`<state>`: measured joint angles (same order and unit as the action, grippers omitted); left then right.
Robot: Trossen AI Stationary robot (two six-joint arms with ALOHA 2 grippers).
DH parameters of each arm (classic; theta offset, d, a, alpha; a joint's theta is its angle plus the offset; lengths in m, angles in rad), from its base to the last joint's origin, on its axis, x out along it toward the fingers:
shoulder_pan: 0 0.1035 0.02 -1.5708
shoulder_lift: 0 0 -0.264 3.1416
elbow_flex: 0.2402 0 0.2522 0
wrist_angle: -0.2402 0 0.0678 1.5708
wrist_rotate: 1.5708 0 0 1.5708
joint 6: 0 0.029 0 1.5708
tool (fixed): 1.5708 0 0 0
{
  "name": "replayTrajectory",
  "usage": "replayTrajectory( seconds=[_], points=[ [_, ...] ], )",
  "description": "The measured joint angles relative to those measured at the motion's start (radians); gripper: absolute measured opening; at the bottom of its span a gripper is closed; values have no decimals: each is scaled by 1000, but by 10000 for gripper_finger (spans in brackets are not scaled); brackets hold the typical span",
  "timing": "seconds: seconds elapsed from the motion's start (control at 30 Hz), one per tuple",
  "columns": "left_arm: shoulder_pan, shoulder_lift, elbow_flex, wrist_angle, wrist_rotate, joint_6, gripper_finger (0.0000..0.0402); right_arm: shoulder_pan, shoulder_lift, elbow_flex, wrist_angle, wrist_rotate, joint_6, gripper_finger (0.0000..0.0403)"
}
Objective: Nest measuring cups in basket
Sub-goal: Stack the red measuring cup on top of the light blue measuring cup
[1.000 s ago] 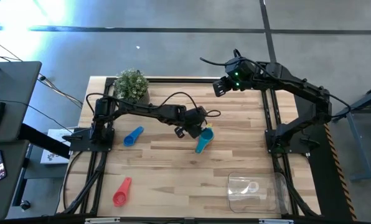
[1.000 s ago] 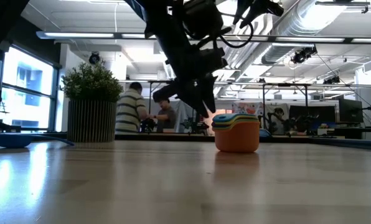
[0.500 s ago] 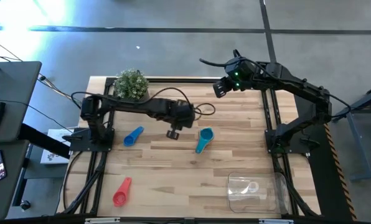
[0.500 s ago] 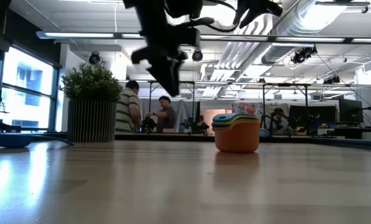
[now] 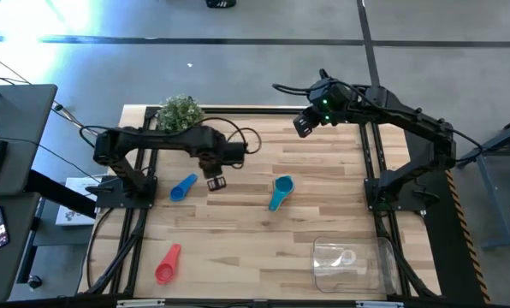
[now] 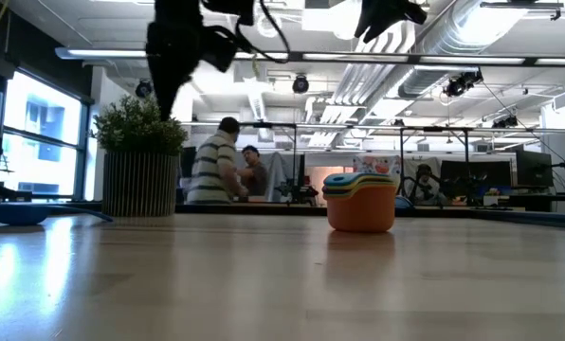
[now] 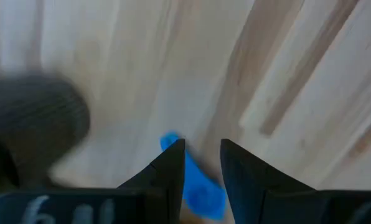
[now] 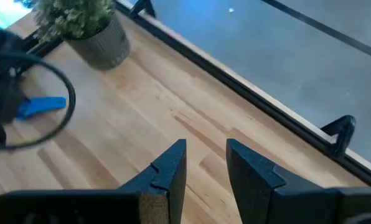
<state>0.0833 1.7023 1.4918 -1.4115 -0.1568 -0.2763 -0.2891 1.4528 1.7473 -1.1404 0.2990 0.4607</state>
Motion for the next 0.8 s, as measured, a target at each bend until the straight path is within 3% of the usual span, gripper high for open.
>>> replayTrajectory(
  seconds=[0.37,0.67,0.8],
  points=[
    [-119,-104,-3,-156,68,-339,91,-43,0,0,-3,-150,-128,105],
    [-330,-266,-98,-143,110,-720,91,-44,0,0,-16,-251,-100,105],
    [-439,-316,-129,-124,115,-876,91,-44,0,0,-18,-248,-69,105]
  ],
)
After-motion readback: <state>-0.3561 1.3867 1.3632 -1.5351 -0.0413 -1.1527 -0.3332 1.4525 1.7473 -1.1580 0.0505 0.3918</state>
